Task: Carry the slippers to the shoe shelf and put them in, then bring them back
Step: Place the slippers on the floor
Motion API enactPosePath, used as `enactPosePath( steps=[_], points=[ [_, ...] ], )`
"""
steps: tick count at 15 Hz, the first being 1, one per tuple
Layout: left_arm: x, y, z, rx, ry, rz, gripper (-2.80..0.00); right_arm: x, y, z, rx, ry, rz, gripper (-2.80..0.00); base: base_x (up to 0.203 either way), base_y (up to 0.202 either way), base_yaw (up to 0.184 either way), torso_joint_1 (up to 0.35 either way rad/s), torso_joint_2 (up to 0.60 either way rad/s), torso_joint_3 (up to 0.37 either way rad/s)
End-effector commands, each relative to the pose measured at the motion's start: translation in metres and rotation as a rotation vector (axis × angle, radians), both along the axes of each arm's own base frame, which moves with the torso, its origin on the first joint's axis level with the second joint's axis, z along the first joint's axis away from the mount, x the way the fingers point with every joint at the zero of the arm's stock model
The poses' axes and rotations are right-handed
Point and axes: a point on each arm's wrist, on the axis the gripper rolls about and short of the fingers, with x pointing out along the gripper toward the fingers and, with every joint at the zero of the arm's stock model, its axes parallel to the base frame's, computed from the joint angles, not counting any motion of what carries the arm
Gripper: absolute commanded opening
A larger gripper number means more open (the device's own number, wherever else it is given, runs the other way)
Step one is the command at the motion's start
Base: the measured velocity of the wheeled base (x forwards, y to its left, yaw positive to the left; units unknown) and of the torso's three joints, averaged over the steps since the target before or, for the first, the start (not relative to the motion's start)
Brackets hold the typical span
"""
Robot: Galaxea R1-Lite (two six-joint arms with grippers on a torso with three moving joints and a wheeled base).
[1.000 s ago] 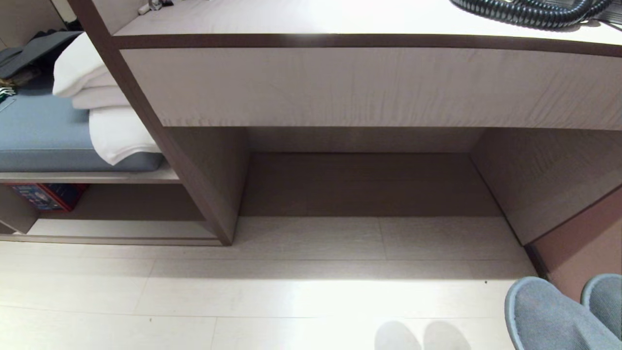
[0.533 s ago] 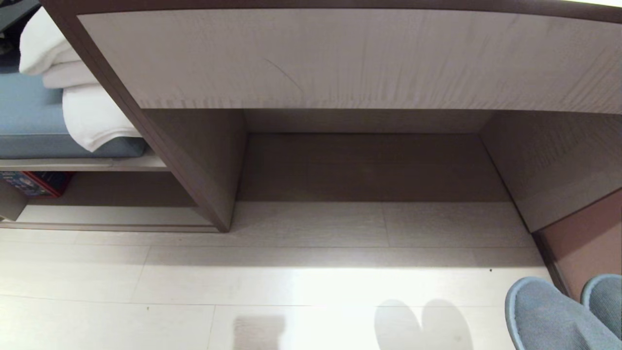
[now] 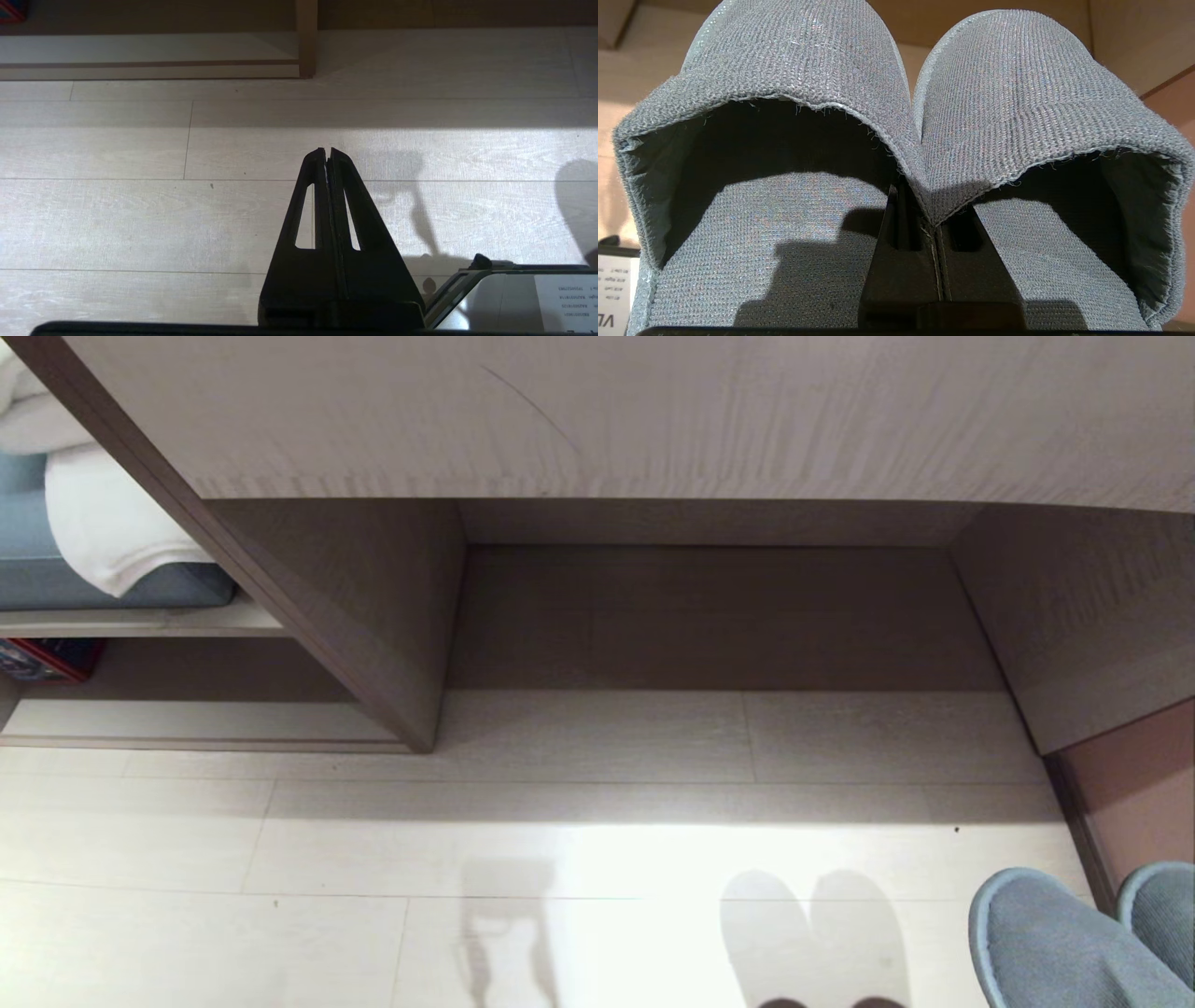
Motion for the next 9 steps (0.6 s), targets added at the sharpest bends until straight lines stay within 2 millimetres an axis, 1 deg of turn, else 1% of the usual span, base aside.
enactPosePath(
  steps=[1,9],
  points=[
    [0.0001,0.0000,0.0000,0.000,0.001,0.000,-2.80,0.0001,0.0000,0.0000,0.000,0.001,0.001,-2.80,0.000,0.000,0.000,0.002,0.00,-0.190],
    [0.0000,0.0000,0.0000,0.000,0.000,0.000,-2.80,0.0001,0.0000,0.0000,0.001,0.001,0.000,-2.80,0.000,0.000,0.000,0.003,0.00,-0.200]
  ],
)
